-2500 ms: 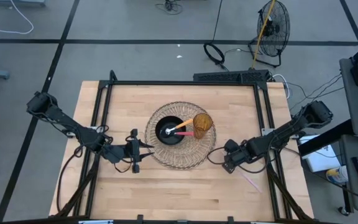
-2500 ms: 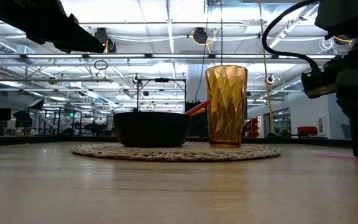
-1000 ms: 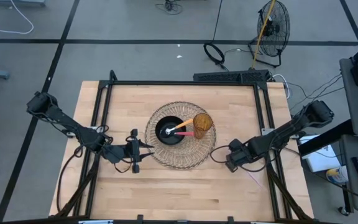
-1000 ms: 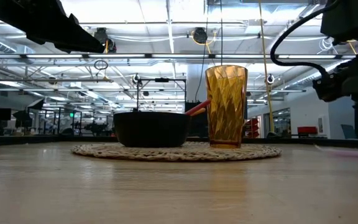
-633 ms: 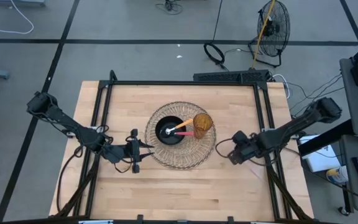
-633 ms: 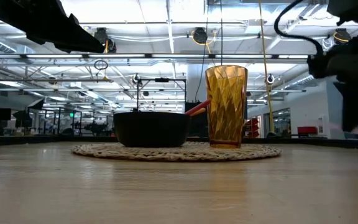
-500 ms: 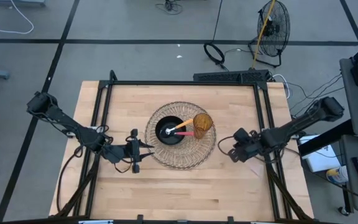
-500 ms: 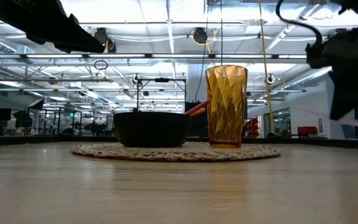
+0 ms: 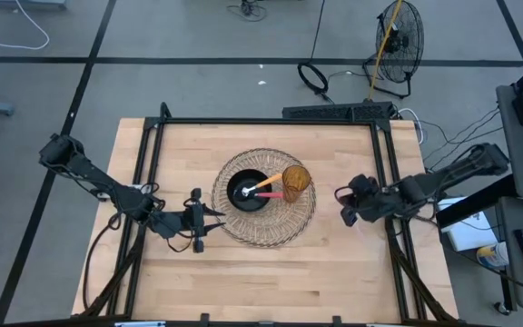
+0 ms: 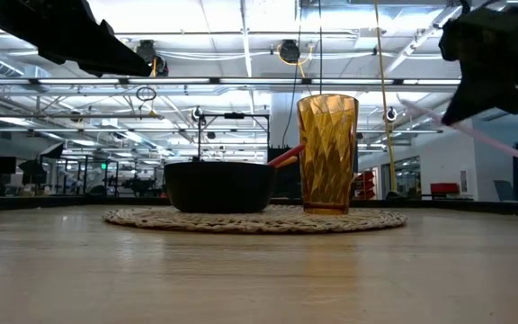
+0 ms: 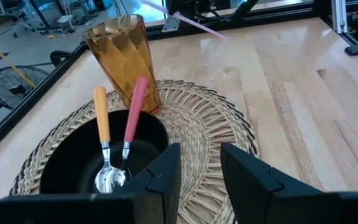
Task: Pick & Place Utensil
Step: Put the purple straw into the yellow glass
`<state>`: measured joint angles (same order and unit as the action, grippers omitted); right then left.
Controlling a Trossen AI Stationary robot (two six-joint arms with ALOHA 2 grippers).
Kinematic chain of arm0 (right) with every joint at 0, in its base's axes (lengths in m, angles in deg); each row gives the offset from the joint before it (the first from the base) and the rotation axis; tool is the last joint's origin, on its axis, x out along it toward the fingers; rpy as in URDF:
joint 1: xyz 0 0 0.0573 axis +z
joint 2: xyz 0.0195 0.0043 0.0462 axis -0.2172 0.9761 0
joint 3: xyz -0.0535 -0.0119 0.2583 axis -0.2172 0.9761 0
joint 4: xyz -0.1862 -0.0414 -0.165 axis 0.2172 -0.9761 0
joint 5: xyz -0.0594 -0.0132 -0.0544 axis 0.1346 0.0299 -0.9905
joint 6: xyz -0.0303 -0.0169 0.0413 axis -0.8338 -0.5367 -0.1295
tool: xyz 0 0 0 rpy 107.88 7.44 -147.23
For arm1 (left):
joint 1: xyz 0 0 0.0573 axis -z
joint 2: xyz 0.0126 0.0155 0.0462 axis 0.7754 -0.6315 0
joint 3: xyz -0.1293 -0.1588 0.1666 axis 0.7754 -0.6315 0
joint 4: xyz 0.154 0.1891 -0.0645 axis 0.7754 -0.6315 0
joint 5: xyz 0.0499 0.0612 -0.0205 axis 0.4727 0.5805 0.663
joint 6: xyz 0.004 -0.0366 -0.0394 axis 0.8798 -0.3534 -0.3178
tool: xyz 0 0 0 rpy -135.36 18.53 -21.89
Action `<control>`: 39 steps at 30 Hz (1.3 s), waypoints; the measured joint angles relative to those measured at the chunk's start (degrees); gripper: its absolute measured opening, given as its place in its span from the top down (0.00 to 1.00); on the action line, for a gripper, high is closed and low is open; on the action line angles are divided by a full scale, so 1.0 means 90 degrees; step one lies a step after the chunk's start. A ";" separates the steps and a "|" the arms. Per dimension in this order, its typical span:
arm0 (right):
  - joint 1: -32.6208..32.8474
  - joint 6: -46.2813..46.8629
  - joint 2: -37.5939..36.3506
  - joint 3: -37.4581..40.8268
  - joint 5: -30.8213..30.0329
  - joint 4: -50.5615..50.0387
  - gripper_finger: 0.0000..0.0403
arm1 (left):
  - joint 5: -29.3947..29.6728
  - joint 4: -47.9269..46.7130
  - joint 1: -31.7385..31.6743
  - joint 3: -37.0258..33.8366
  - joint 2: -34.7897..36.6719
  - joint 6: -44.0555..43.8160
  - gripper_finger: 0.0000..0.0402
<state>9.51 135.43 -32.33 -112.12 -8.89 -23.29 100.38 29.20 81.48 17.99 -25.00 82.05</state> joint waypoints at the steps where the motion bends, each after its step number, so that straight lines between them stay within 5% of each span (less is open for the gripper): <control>1: -0.0050 -0.0157 -0.0079 0.0000 0.0000 0.0089 1.00 | 0.0000 0.0000 0.0000 0.0000 0.0000 0.0000 0.70; 21: -0.1018 -0.3577 -0.0790 -0.0963 -0.0225 0.1262 1.00 | 0.0000 0.0015 0.0000 0.0000 0.0000 -0.0041 0.70; 39: -0.1421 -0.7145 -0.0648 -0.1392 -0.0284 0.4568 1.00 | 0.0002 0.0141 0.0000 0.0000 0.0000 -0.0029 0.70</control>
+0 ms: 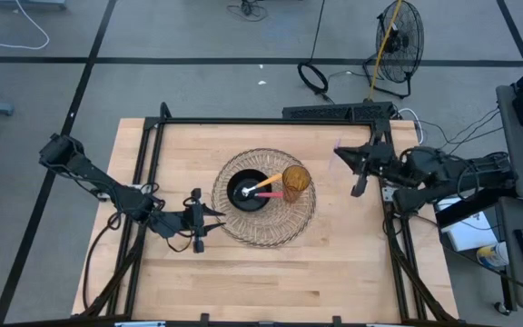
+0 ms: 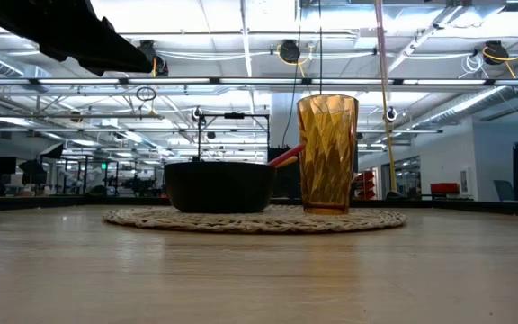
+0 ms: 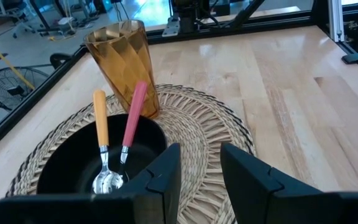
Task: Pick & Place Utensil
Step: Put the purple straw into the yellow glass
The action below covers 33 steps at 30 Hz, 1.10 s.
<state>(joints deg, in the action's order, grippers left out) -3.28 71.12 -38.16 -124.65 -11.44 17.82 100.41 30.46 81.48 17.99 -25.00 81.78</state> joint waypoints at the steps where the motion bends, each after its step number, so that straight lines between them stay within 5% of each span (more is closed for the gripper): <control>1: -0.0021 -0.0146 0.0038 0.0000 0.0007 0.0198 1.00 | 0.0000 0.0012 0.0000 0.0000 0.0000 0.0000 0.70; 15: -0.0391 -0.0815 0.1100 0.0000 0.0914 0.1911 1.00 | 0.0005 0.0093 0.0000 0.0000 0.0000 0.0016 0.70; 23: -0.0870 -0.0145 0.1381 0.0000 0.2027 0.2195 1.00 | 0.0002 0.0102 0.0000 0.0000 0.0000 0.0010 0.70; 33: -0.0992 0.0234 0.1791 0.0000 0.2181 0.1821 1.00 | 0.0002 0.0090 0.0000 0.0000 0.0000 0.0019 0.70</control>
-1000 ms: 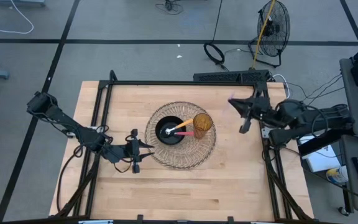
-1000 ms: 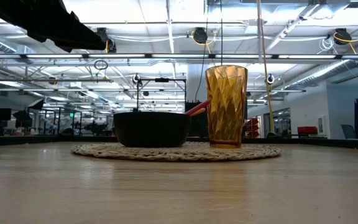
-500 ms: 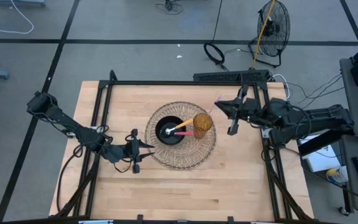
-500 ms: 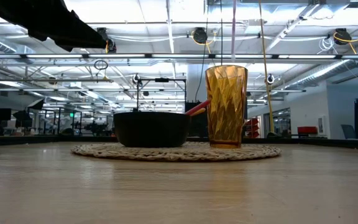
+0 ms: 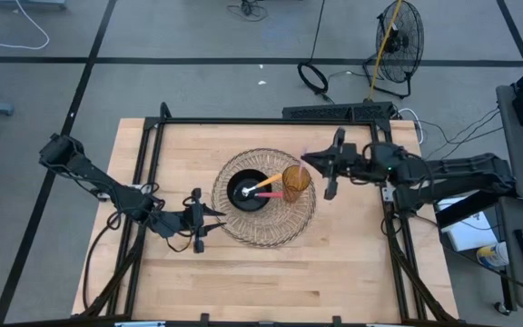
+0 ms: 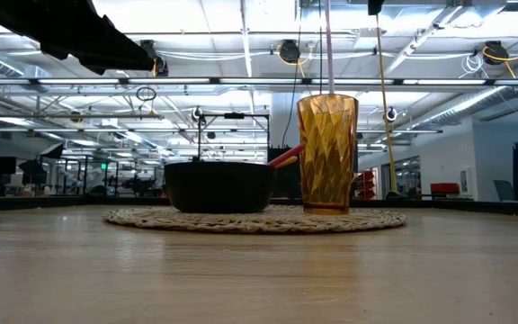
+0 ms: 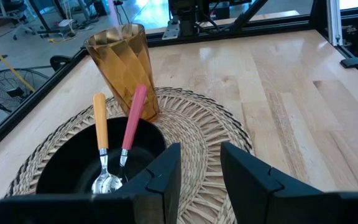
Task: Pick & Place Utensil
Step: Put the purple straw into the yellow glass
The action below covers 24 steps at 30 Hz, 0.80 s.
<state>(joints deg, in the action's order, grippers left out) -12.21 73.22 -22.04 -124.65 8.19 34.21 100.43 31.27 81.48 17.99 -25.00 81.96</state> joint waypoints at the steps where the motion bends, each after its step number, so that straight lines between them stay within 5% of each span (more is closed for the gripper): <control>1: 0.0000 0.0002 0.0051 0.0000 0.0004 -0.0010 1.00 | 0.0000 0.0000 0.0000 0.0000 0.0000 0.0000 0.70; 8: 0.0000 0.0070 0.0385 0.0148 0.0001 -0.0118 1.00 | -0.0002 -0.0013 0.0000 0.0000 0.0000 -0.0013 0.70; 24: -0.0447 0.0718 0.0091 0.2087 0.0186 0.2313 1.00 | -0.0109 -0.0100 0.0029 0.0002 0.0000 -0.0032 0.70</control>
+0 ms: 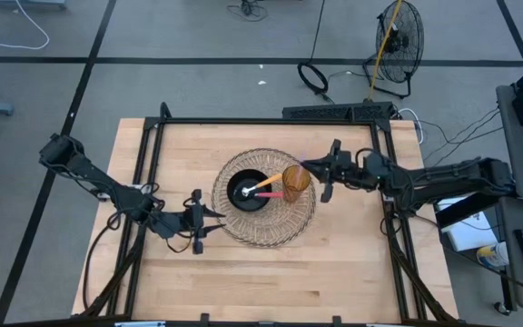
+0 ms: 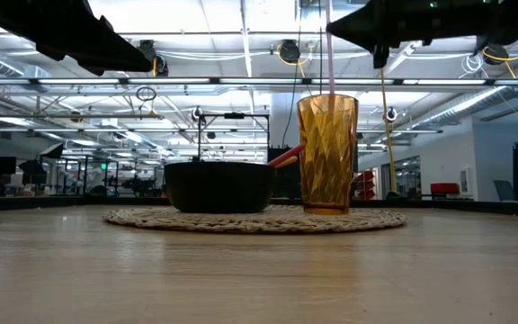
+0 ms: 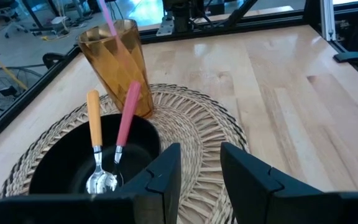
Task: Pick & Place Utensil
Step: Put the purple straw into the yellow glass
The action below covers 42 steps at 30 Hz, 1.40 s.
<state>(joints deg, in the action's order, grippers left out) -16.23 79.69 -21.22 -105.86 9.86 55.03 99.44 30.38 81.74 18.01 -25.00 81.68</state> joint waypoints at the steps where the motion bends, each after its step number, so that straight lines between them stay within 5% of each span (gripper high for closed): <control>1: -0.0010 0.0042 -0.0022 0.0078 0.0001 0.0047 1.00 | 0.0000 0.0002 0.0000 0.0000 0.0000 0.0000 0.70; 24: -0.0009 0.0229 -0.0052 0.0373 0.0001 0.0067 0.98 | 0.0002 0.0007 -0.0010 0.0000 0.0000 -0.0007 0.70; 42: -0.0009 0.0333 -0.0050 0.0373 -0.0003 0.0233 0.76 | 0.0002 0.0012 -0.0012 0.0000 0.0000 -0.0034 0.70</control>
<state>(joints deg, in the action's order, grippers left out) -16.32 82.69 -21.67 -102.51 9.83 57.13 99.47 30.49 81.63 18.01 -25.00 81.37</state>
